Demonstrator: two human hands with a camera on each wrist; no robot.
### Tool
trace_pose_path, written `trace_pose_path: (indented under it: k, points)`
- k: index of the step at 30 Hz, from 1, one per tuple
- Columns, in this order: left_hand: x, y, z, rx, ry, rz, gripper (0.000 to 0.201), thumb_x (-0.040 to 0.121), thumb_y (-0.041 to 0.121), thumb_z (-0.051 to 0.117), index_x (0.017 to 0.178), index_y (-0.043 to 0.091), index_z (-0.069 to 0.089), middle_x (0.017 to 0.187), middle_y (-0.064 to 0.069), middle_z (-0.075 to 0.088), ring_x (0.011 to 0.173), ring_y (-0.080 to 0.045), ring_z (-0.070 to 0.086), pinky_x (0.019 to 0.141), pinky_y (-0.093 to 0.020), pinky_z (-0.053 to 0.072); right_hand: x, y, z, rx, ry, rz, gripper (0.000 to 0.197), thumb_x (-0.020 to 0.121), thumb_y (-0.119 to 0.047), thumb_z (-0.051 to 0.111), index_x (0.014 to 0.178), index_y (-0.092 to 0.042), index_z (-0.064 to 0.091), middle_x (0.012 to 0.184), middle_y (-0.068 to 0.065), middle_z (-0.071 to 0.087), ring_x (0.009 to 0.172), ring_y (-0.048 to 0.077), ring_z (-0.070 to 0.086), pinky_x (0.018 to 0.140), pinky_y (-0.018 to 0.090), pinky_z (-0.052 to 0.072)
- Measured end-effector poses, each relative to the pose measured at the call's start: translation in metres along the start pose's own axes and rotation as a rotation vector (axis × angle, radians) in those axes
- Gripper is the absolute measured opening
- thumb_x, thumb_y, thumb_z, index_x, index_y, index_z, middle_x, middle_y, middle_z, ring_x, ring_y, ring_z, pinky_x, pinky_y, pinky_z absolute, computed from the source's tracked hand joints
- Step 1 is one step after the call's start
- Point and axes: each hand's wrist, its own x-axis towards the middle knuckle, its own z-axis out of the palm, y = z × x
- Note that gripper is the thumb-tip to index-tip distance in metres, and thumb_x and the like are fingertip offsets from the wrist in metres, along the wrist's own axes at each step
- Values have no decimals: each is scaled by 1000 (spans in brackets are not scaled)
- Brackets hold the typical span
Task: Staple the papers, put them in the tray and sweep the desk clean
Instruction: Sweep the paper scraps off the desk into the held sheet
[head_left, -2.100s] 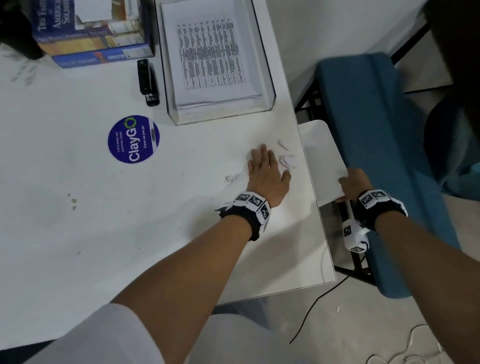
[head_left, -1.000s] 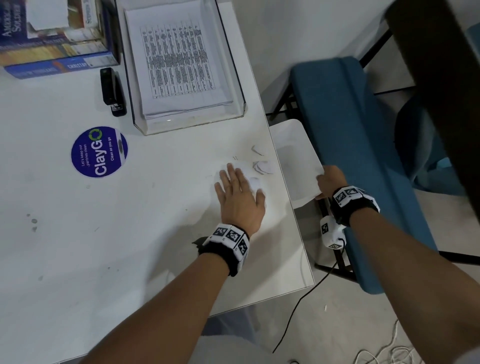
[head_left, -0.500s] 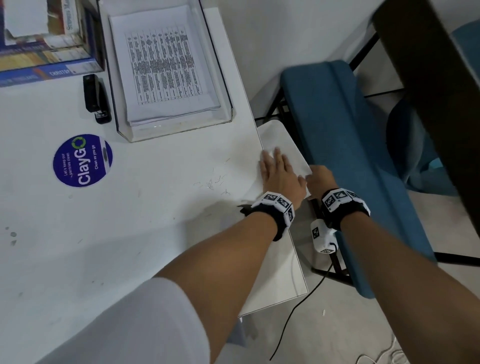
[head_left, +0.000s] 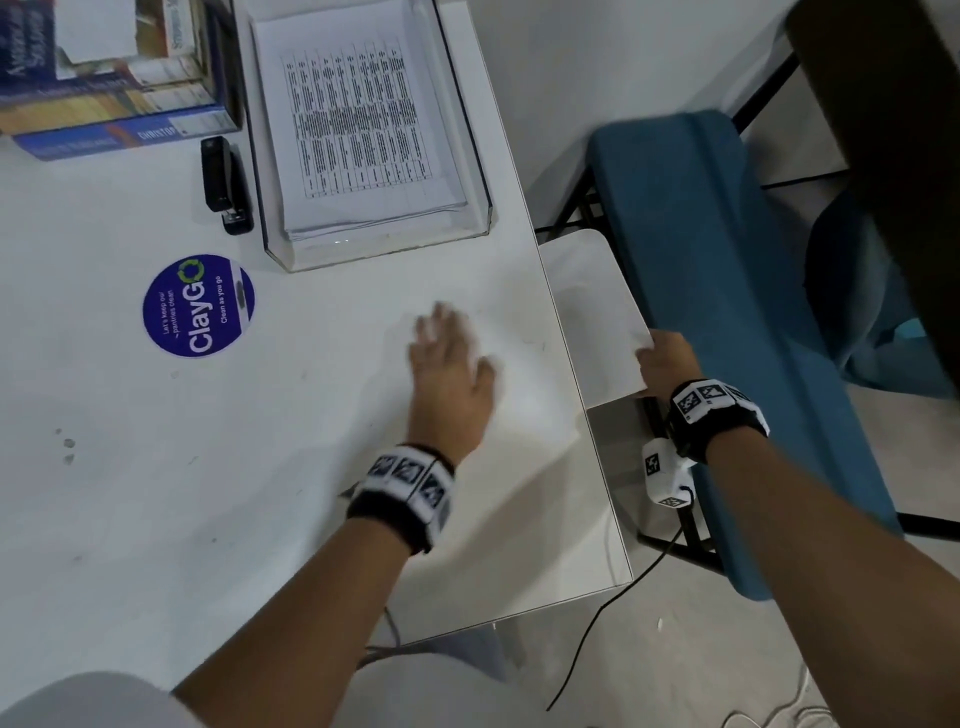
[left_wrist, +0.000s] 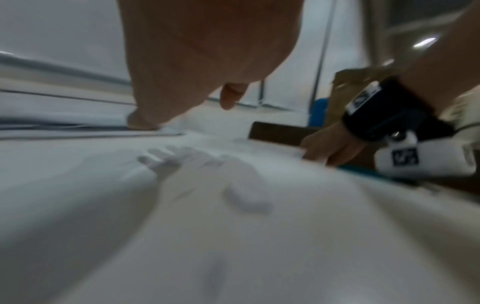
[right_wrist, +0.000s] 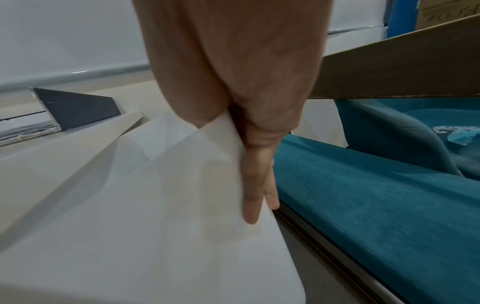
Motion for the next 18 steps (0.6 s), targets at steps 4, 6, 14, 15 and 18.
trace_pose_path:
  k: [4, 6, 14, 15, 18]
  points:
    - [-32, -42, -4, 138, -67, -304, 68, 98, 33, 27, 148, -3, 1, 160, -20, -9, 148, -35, -9, 121, -51, 0, -1, -3, -1, -8, -7, 2, 27, 88, 2, 43, 108, 7, 61, 100, 25, 62, 100, 39, 60, 72, 31, 42]
    - [-34, -33, 9, 166, -97, -322, 72, 97, 38, 26, 148, -6, -1, 158, -23, -12, 146, -38, -13, 120, -52, -2, -1, -4, -1, -20, 5, 4, 28, 88, 2, 44, 109, 7, 61, 108, 27, 64, 104, 41, 59, 81, 38, 47]
    - [0, 53, 61, 170, -181, -209, 80, 94, 47, 27, 147, -7, -1, 155, -29, -15, 143, -47, -17, 120, -53, -3, -3, -1, 1, -29, 23, 10, 28, 88, 1, 44, 109, 5, 62, 111, 27, 65, 104, 43, 60, 89, 43, 50]
    - [4, 60, 67, 188, -197, -188, 80, 94, 47, 27, 147, -7, -1, 155, -29, -15, 142, -47, -18, 120, -54, -3, -4, -2, 0, -26, 24, 14, 28, 88, 1, 44, 108, 5, 62, 110, 27, 65, 103, 43, 60, 89, 45, 50]
    - [12, 73, 81, 250, -252, -70, 80, 93, 46, 29, 147, -6, -1, 156, -27, -13, 144, -44, -18, 120, -52, -5, -6, -1, -1, -21, 24, 17, 27, 87, 2, 44, 106, 5, 63, 106, 27, 66, 99, 43, 62, 85, 46, 53]
